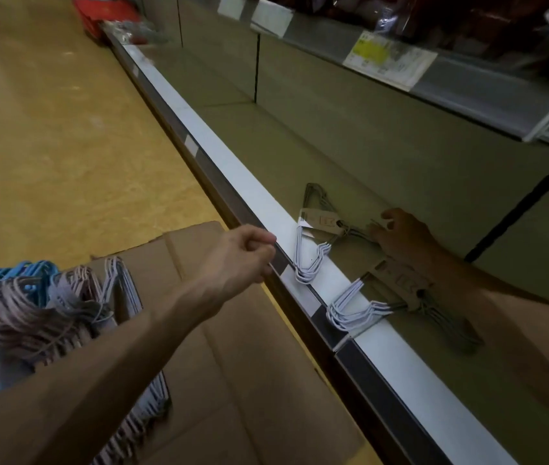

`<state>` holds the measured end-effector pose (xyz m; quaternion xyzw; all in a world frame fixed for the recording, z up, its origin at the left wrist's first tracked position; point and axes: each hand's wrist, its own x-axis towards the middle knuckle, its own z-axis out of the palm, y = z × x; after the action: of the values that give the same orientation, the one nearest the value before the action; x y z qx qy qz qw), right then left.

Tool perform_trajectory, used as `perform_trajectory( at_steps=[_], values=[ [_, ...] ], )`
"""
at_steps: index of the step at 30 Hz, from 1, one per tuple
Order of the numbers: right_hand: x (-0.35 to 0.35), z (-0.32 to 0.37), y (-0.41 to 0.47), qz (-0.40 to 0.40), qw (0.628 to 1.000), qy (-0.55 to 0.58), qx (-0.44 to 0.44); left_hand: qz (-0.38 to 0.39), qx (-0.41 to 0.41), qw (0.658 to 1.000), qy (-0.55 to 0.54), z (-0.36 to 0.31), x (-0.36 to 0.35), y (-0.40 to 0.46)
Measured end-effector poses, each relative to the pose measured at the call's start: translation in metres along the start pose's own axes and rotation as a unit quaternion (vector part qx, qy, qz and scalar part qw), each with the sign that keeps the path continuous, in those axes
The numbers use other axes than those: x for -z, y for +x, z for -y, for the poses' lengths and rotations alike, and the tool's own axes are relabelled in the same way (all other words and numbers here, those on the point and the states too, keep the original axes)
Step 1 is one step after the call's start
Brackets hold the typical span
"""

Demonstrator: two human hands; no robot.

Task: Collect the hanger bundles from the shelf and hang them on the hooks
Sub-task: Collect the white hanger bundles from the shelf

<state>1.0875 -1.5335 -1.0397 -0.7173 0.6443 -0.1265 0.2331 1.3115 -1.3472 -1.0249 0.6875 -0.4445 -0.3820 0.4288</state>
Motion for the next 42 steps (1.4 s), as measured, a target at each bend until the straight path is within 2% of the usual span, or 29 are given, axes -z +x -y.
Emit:
perform_trajectory(
  at_steps=[3, 6, 10, 15, 22, 25, 29, 31, 34, 38, 42],
  values=[
    [-0.008, -0.007, 0.022, 0.013, 0.998, -0.048, -0.030, 0.028, 0.080, 0.996, -0.039, 0.004, -0.023, 0.011],
    [-0.016, -0.011, 0.034, 0.015, 0.997, -0.059, -0.049, 0.053, 0.119, 0.990, -0.050, 0.006, -0.044, 0.020],
    [-0.020, -0.015, 0.047, 0.022, 0.996, -0.009, -0.083, 0.065, 0.153, 0.980, -0.109, 0.008, -0.062, 0.031],
    [-0.018, -0.021, 0.056, 0.007, 0.990, 0.083, -0.110, 0.015, 0.170, 0.974, -0.150, 0.016, -0.067, 0.037],
    [-0.010, -0.013, 0.042, -0.009, 0.973, 0.194, -0.124, -0.014, 0.188, 0.929, -0.320, 0.017, -0.058, 0.033],
    [-0.003, 0.001, 0.033, -0.022, 0.952, 0.284, -0.117, -0.013, 0.176, 0.914, -0.366, 0.016, -0.048, 0.025],
    [0.002, 0.035, 0.020, 0.030, 0.860, 0.500, -0.096, 0.023, 0.159, 0.888, -0.431, 0.015, -0.031, 0.009],
    [0.001, 0.054, 0.014, 0.031, 0.859, 0.509, -0.045, 0.037, 0.164, 0.880, -0.445, 0.016, -0.019, 0.000],
    [-0.006, 0.085, 0.003, 0.021, 0.869, 0.494, -0.006, 0.046, 0.172, 0.895, -0.410, 0.017, 0.007, -0.012],
    [-0.023, 0.120, -0.014, 0.035, 0.876, 0.481, 0.002, 0.034, 0.150, 0.973, -0.170, 0.019, 0.042, -0.030],
    [-0.044, 0.151, -0.030, 0.054, 0.878, 0.473, 0.046, -0.028, 0.102, 0.994, 0.007, 0.026, 0.080, -0.043]
  ],
)
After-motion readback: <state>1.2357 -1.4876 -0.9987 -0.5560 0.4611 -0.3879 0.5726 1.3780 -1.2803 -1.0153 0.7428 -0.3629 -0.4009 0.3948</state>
